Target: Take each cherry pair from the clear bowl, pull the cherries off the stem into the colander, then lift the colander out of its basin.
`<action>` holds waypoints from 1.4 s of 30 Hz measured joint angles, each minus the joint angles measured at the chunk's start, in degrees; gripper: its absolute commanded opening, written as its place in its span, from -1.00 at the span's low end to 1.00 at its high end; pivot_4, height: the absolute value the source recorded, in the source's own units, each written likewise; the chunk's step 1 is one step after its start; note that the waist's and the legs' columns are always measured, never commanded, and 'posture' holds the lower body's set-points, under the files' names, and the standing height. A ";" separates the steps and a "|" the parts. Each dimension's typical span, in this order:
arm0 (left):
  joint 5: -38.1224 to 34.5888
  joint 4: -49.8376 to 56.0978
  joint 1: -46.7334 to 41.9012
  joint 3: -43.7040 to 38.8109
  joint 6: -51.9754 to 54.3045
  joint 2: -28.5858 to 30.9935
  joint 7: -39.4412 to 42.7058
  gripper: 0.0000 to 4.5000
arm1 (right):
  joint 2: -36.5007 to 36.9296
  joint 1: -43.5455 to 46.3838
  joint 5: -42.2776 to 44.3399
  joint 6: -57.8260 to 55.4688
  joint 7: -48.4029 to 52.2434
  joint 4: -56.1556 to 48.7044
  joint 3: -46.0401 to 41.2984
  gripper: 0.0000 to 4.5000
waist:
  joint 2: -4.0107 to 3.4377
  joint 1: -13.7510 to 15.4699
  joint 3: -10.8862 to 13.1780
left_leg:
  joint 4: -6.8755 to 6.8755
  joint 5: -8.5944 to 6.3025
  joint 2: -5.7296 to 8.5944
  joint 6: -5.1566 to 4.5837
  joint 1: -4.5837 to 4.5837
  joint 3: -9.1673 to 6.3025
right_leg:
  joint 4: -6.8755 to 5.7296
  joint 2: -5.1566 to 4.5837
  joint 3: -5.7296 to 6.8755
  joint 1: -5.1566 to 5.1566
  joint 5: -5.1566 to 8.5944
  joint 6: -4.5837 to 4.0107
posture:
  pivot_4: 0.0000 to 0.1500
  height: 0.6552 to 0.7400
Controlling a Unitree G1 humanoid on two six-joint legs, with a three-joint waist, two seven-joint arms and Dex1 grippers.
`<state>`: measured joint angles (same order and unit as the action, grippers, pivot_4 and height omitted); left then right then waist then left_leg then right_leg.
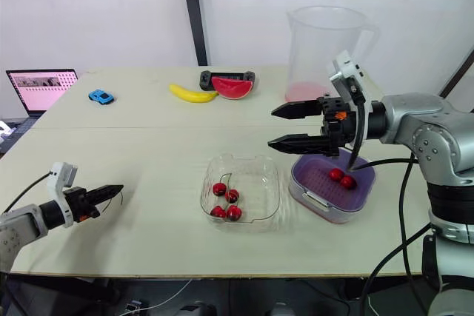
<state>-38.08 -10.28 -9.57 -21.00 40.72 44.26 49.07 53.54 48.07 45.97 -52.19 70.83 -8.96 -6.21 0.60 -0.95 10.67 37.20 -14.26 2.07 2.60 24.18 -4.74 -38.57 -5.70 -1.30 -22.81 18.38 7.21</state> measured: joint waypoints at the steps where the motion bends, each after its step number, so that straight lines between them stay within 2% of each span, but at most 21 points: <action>1: 0.13 -0.70 0.04 -0.06 0.00 0.01 0.03 -0.59 | 0.26 -0.07 0.03 -0.01 0.04 -0.01 0.00 1.00 | 0.00 0.10 0.00 | 0.01 0.00 0.00 0.00 0.00 0.00 | 0.00 -0.01 0.00 0.00 0.00 0.00 | 1.00 1.00; 7: 0.49 -3.00 -0.32 -0.89 -0.79 0.17 0.84 0.75 | 1.11 -0.59 0.21 0.03 -0.05 0.03 -0.01 1.00 | 0.00 0.07 0.00 | -0.01 0.00 -0.01 0.00 0.00 0.01 | 0.00 -0.06 0.00 -0.02 0.00 0.00 | 1.00 1.00; 8: 0.47 -3.46 -0.49 -1.41 -1.22 0.28 1.01 0.92 | 1.32 -0.70 0.21 0.07 -0.11 0.06 -0.10 1.00 | 0.00 0.07 0.00 | -0.01 0.00 -0.01 0.00 0.00 0.01 | 0.00 -0.06 0.00 -0.01 0.00 0.00 | 1.00 1.00; 9: 0.42 -4.01 -0.89 -2.12 -1.52 0.53 1.48 0.99 | 1.46 -0.87 0.21 0.07 -0.16 0.09 -0.40 1.00 | 0.00 0.07 0.00 | -0.01 0.00 -0.01 0.00 0.00 0.01 | 0.00 -0.06 0.01 -0.02 0.00 0.00 | 1.00 1.00; 17: -2.95 -0.01 -5.01 -5.57 -1.78 4.42 7.23 0.99 | 4.55 -4.60 2.18 -2.02 -0.17 -1.45 -3.72 1.00 | 0.01 0.12 0.00 | 0.00 0.00 -0.01 -0.01 0.02 0.03 | 0.03 -0.15 0.02 0.01 0.00 0.00 | 1.00 1.00; 23: -8.05 12.03 -12.92 1.12 4.12 7.66 14.41 0.99 | 9.88 -11.65 4.23 -5.11 -1.55 -5.45 -9.06 1.00 | 0.00 0.13 0.00 | 0.00 -0.01 0.01 -0.02 0.02 0.05 | 0.03 -0.14 0.03 0.04 0.00 0.00 | 1.00 1.00; 27: -9.70 17.05 -19.13 7.81 5.60 8.70 20.40 0.99 | 13.22 -19.41 6.31 -8.68 -2.67 -8.60 -15.66 1.00 | 0.00 0.01 0.00 | 0.00 -0.02 0.05 -0.04 0.00 0.10 | 0.03 -0.01 0.01 0.05 0.00 0.00 | 1.00 1.00; 31: -10.08 17.44 -23.87 11.06 6.13 7.88 22.28 0.99 | 15.02 -29.41 5.62 -10.05 -3.39 -9.26 -23.78 1.00 | 0.00 0.04 0.00 | 0.03 -0.03 0.04 -0.05 -0.04 0.10 | 0.01 0.07 0.00 0.10 0.00 0.00 | 1.00 1.00; 35: -9.17 14.01 -25.34 11.04 4.95 7.17 21.96 0.99 | 15.05 -35.62 3.87 -9.97 -4.12 -9.44 -26.96 1.00 | -0.01 -0.13 0.00 | 0.04 -0.03 0.03 -0.06 -0.07 0.12 | -0.02 0.08 -0.03 0.10 0.00 0.00 | 1.00 1.00; 39: -7.91 12.79 -25.22 11.04 3.13 6.31 22.03 0.99 | 15.05 -34.89 3.66 -8.39 -5.41 -9.65 -27.44 1.00 | 0.00 -0.04 0.00 | 0.06 -0.03 0.01 -0.06 -0.07 0.10 | -0.01 0.08 -0.02 0.12 0.00 0.00 | 1.00 1.00; 42: -7.14 12.93 -24.62 11.08 1.25 6.02 22.24 0.99 | 14.89 -29.82 2.71 -6.10 -8.61 -11.52 -22.09 1.00 | -0.01 -0.16 0.00 | 0.05 -0.03 -0.01 -0.05 -0.09 0.09 | -0.01 0.07 -0.03 0.12 0.00 0.00 | 1.00 1.00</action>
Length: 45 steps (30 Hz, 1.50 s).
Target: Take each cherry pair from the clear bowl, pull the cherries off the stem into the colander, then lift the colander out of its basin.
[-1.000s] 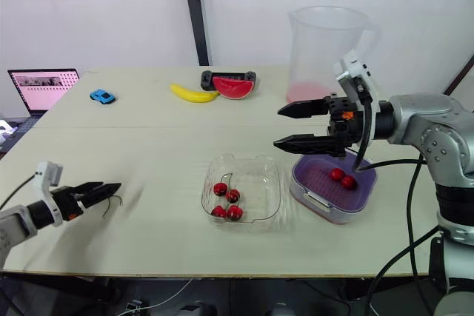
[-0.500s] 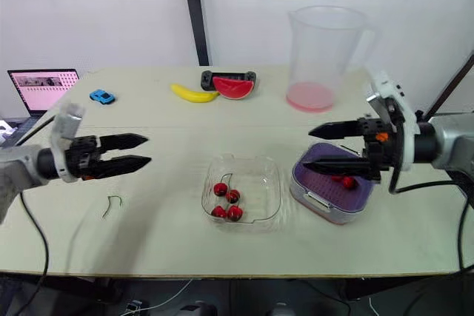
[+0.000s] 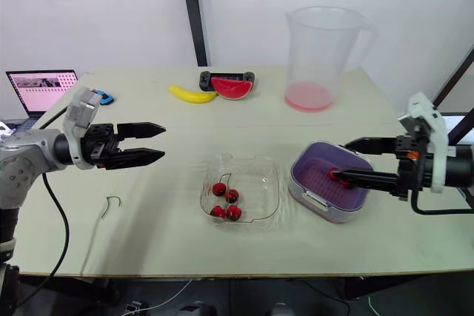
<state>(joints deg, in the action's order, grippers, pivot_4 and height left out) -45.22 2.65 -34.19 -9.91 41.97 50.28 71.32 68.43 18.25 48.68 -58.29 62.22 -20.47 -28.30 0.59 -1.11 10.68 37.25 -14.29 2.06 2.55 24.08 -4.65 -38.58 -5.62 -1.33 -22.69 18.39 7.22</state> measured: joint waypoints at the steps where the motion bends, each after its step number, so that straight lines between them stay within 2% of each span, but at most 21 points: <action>1: 0.42 0.21 0.54 -0.02 -0.67 0.07 0.18 0.99 | -0.65 2.52 -0.28 0.17 -2.18 -1.84 3.00 1.00 | 0.00 -0.11 0.00 | -0.01 0.00 -0.02 0.00 -0.02 -0.01 | 0.00 0.01 0.00 -0.01 0.00 0.00 | 1.00 1.00; 5: 1.60 1.23 3.77 -0.07 -2.47 0.17 0.58 0.99 | -8.38 11.79 1.06 -2.06 -11.37 -9.02 13.97 1.00 | -0.01 -0.18 0.00 | -0.04 0.02 -0.13 0.03 0.03 -0.04 | 0.01 0.01 -0.02 -0.07 0.00 0.00 | 1.00 1.00; 8: 2.35 2.98 5.84 -0.08 -3.39 -0.14 -0.30 0.99 | -17.04 20.60 3.59 -8.24 -19.54 -10.85 21.59 1.00 | 0.01 -0.11 0.01 | -0.02 0.03 -0.15 0.05 0.07 -0.07 | 0.02 -0.01 -0.02 -0.07 0.00 -0.01 | 1.00 1.00; 11: 2.95 4.59 7.87 -0.47 -3.91 -0.01 -1.46 0.99 | -26.76 27.26 4.98 -20.32 -29.25 -7.25 25.58 1.00 | 0.07 0.29 -0.01 | 0.01 0.04 -0.09 0.06 0.11 -0.15 | 0.04 -0.06 0.03 -0.06 0.00 -0.01 | 1.00 1.00; 14: 3.25 5.16 8.77 -0.65 -4.11 0.18 -1.93 0.99 | -30.42 29.05 5.67 -27.26 -33.22 -5.36 28.33 1.00 | 0.07 0.46 -0.01 | 0.02 0.03 -0.02 0.05 0.20 -0.19 | 0.07 -0.09 0.04 -0.09 0.00 -0.01 | 1.00 1.00; 16: 3.64 5.50 9.38 -0.82 -4.43 0.35 -2.51 0.99 | -34.73 32.04 6.66 -32.17 -37.20 -0.55 30.28 1.00 | 0.08 -0.02 -0.01 | 0.02 0.04 0.01 0.07 0.18 -0.17 | 0.03 -0.05 0.03 -0.12 0.00 -0.01 | 1.00 1.00; 20: 3.78 7.17 10.65 -1.44 -5.04 0.49 -3.09 0.99 | -35.79 32.66 6.97 -33.78 -43.24 4.30 36.27 1.00 | 0.07 -0.13 -0.01 | -0.04 0.04 0.01 0.07 0.20 -0.16 | -0.12 -0.01 0.02 -0.27 0.00 -0.01 | 1.00 1.00; 31: 7.34 6.86 12.11 -1.62 -7.56 2.77 -2.75 0.99 | -37.92 32.66 13.46 -33.80 -53.09 9.75 43.23 1.00 | 0.07 -0.42 -0.01 | -0.01 0.04 0.03 0.07 0.20 -0.13 | -0.45 0.00 -0.01 -0.43 0.00 -0.01 | 1.00 1.00; 40: 8.53 6.85 12.13 -1.59 -7.52 3.34 -3.08 0.99 | -38.33 33.31 10.42 -33.80 -52.79 7.12 49.57 1.00 | 0.07 -1.46 -0.01 | -0.04 0.04 0.04 0.07 0.21 -0.15 | -0.49 0.01 0.00 -0.47 0.00 -0.01 | 1.00 1.00; 43: 8.74 6.86 12.13 -1.59 -7.52 3.34 -3.12 1.00 | -38.94 33.38 7.18 -33.80 -52.05 7.15 50.78 0.62 | 0.07 -1.47 -0.01 | -0.06 0.04 0.04 0.07 0.21 -0.15 | -0.50 0.02 0.00 -0.49 0.00 -0.01 | 1.00 1.00; 45: 9.07 6.84 12.12 -1.58 -7.52 3.35 -3.13 1.00 | -39.12 33.63 4.92 -33.80 -51.35 7.07 52.11 0.19 | 0.07 -1.44 -0.01 | -0.05 0.04 0.04 0.07 0.21 -0.15 | -0.50 0.02 0.00 -0.49 0.00 -0.01 | 1.00 1.00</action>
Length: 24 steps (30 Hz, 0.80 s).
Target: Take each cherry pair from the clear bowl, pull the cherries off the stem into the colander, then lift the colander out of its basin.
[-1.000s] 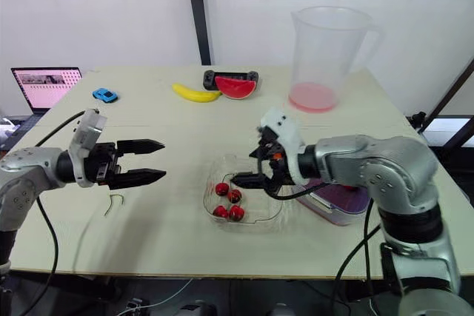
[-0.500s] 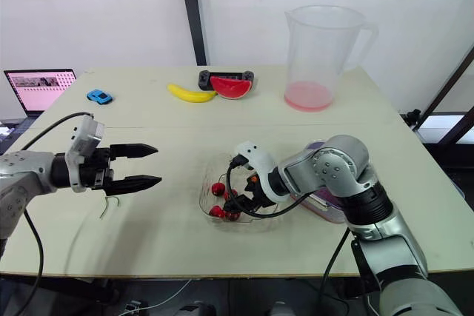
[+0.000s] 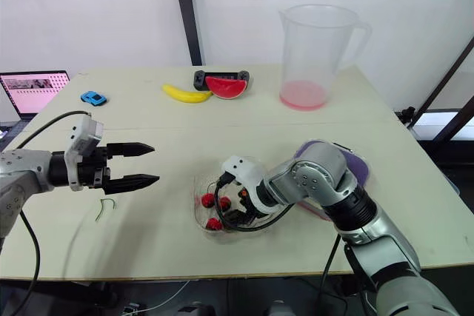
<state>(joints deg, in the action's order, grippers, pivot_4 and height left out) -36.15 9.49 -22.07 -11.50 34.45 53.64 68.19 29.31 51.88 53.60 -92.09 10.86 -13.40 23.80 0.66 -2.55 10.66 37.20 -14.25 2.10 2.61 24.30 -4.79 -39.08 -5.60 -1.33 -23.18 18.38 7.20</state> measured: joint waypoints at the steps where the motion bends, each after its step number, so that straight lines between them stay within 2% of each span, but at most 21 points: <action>1: 0.18 -0.01 -0.02 0.00 0.00 0.00 -0.02 1.00 | -0.10 0.00 -1.03 0.01 0.41 -0.03 0.64 0.19 | 0.00 0.02 0.00 | 0.00 0.00 0.00 0.00 0.00 0.00 | 0.00 0.00 0.00 0.00 0.00 0.00 | 1.00 1.00; 10: 0.70 -0.10 -0.89 1.26 -0.05 -0.19 -0.23 1.00 | -0.68 0.25 -7.35 0.04 4.69 -0.89 0.80 0.19 | 0.00 0.00 0.00 | 0.00 0.00 0.01 0.00 0.00 0.00 | 0.00 0.00 -0.01 -0.01 0.00 0.00 | 1.00 1.00; 24: 1.93 -1.67 -2.67 2.19 -1.40 -1.26 -0.21 1.00 | -2.66 1.60 -14.33 0.00 5.16 0.20 -0.21 0.19 | 0.00 0.01 0.00 | 0.00 0.00 0.02 0.00 0.00 0.00 | -0.02 0.00 -0.01 -0.02 0.00 0.00 | 1.00 1.00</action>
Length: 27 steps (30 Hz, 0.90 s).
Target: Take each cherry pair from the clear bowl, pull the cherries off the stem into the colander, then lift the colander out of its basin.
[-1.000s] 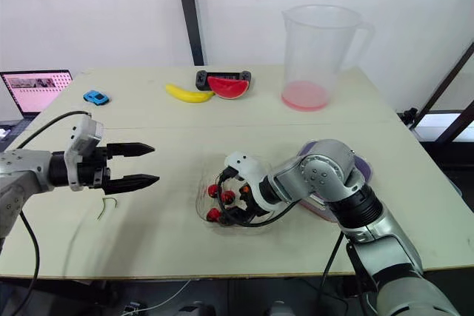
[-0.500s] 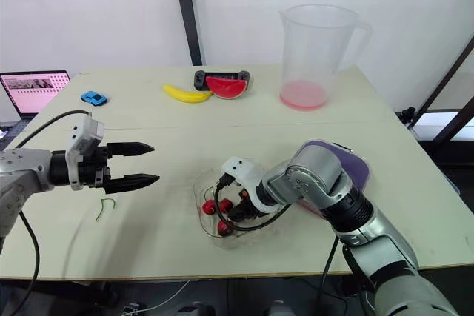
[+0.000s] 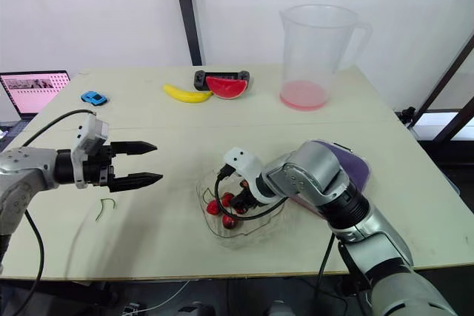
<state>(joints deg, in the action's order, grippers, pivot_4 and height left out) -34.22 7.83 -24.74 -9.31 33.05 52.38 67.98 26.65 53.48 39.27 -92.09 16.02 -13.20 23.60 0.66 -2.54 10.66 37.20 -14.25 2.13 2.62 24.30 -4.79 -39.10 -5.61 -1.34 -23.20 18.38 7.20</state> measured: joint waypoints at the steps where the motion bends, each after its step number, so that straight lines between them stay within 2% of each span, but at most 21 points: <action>1: 0.02 0.00 -0.23 0.30 -0.12 -0.21 0.00 1.00 | -0.48 0.17 -0.33 0.00 -0.12 0.10 -0.53 0.19 | 0.00 -0.01 0.00 | 0.00 0.00 0.00 0.00 0.00 0.00 | 0.00 0.00 0.00 0.00 0.00 0.00 | 1.00 1.00; 4: 0.04 -0.02 -0.33 1.43 -0.16 -0.79 -0.01 1.00 | -0.13 2.17 0.09 0.00 0.45 -0.57 -2.10 0.19 | 0.00 -0.01 0.00 | 0.00 0.00 0.00 0.00 0.01 0.00 | 0.00 0.00 0.00 -0.01 0.00 0.00 | 1.00 1.00; 6: 0.09 -0.09 -0.39 1.75 -0.20 -0.83 -0.01 1.00 | 2.62 4.16 0.36 0.65 2.72 -3.58 -1.85 0.19 | 0.00 0.04 0.00 | 0.01 0.00 0.00 0.00 0.03 -0.02 | 0.00 0.00 0.00 -0.03 0.00 0.00 | 1.00 1.00; 9: 0.32 -0.45 -0.63 1.88 -0.27 -0.96 -0.06 1.00 | 8.52 4.76 -1.36 9.19 7.88 -10.04 -1.21 0.19 | 0.01 0.04 0.00 | 0.02 0.00 0.01 0.00 0.03 -0.01 | 0.01 0.00 0.01 -0.01 0.00 0.00 | 1.00 1.00; 14: 0.28 -0.82 -1.10 1.91 -1.00 -1.97 0.34 1.00 | 23.53 3.87 -7.55 24.35 24.11 -14.71 7.45 0.19 | 0.00 0.07 0.00 | 0.05 -0.01 0.02 -0.01 0.04 0.03 | 0.04 0.00 0.02 0.01 0.00 0.01 | 1.00 1.00; 16: -0.36 -0.83 -1.40 1.91 -0.96 -2.67 0.71 1.00 | 26.45 4.21 -11.26 27.81 29.47 -14.34 12.56 0.19 | 0.01 -0.02 0.00 | 0.04 -0.01 0.00 -0.01 0.04 0.02 | 0.04 0.02 0.02 0.00 0.01 0.01 | 1.00 1.00; 22: -2.30 0.38 -1.87 1.71 -0.90 -3.87 1.77 1.00 | 23.48 4.10 -19.39 34.23 35.50 -13.21 19.59 0.19 | 0.01 -0.10 0.00 | 0.03 -0.01 -0.03 -0.01 0.06 0.02 | 0.02 0.02 0.00 -0.06 0.01 0.00 | 1.00 1.00; 27: -3.99 4.88 0.86 0.40 -2.50 -3.91 2.83 1.00 | 19.94 2.68 -24.46 36.23 36.41 -10.29 21.26 0.19 | 0.01 0.28 0.00 | 0.07 0.01 -0.02 0.02 0.06 -0.02 | 0.02 -0.02 0.01 -0.02 0.01 0.00 | 1.00 1.00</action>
<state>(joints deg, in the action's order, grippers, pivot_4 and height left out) -38.22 12.71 -23.88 -8.91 30.55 48.47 70.81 46.58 56.16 14.81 -55.86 52.43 -23.49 44.85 0.67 -2.27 10.66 37.27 -14.24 2.11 2.64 24.37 -4.81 -39.08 -5.63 -1.33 -23.22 18.39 7.21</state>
